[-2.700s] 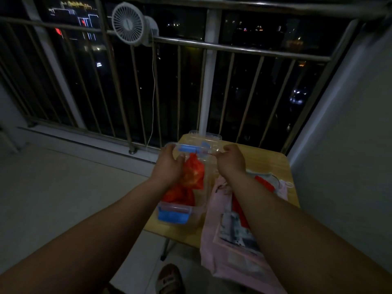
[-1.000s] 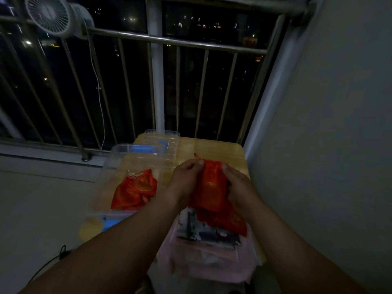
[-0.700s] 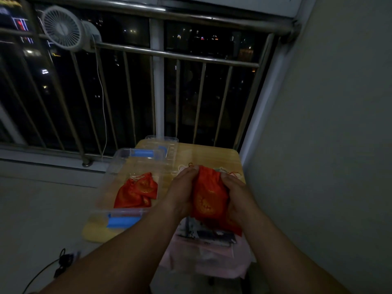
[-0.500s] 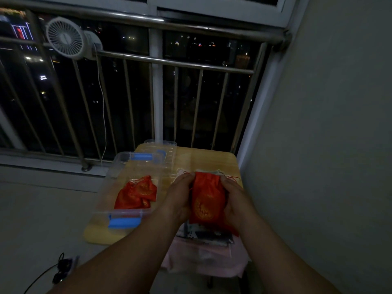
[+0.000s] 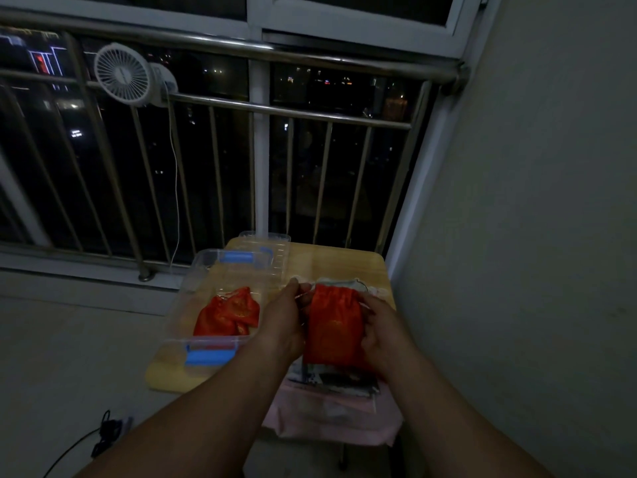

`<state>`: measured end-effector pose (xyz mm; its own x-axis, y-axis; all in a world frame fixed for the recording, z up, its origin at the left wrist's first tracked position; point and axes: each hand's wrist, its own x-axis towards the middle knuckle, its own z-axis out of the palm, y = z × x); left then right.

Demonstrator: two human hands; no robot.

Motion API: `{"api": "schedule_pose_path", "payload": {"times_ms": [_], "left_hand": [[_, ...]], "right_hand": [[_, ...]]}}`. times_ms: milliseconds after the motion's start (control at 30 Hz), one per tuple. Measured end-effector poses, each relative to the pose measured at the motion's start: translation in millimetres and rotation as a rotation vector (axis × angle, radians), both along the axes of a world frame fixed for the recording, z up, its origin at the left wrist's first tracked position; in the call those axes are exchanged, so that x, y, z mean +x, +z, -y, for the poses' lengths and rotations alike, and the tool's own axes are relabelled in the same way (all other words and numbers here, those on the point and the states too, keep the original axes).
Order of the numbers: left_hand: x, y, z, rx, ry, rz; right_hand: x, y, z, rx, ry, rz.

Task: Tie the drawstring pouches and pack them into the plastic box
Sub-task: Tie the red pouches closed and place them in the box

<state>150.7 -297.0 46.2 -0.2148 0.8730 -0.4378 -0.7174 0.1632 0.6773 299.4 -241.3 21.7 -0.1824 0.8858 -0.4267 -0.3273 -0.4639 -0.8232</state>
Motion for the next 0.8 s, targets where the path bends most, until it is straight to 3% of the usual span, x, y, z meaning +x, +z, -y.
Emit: {"api": "schedule_pose_path", "payload": {"times_ms": [333, 800], "left_hand": [[-9, -13, -3, 0.045, 0.089, -0.102], [-13, -23, -15, 0.047, 0.152, 0.161]], "right_hand": [[0, 6, 5, -0.006, -0.038, -0.049], [10, -2, 9, -0.057, -0.129, -0.175]]}}
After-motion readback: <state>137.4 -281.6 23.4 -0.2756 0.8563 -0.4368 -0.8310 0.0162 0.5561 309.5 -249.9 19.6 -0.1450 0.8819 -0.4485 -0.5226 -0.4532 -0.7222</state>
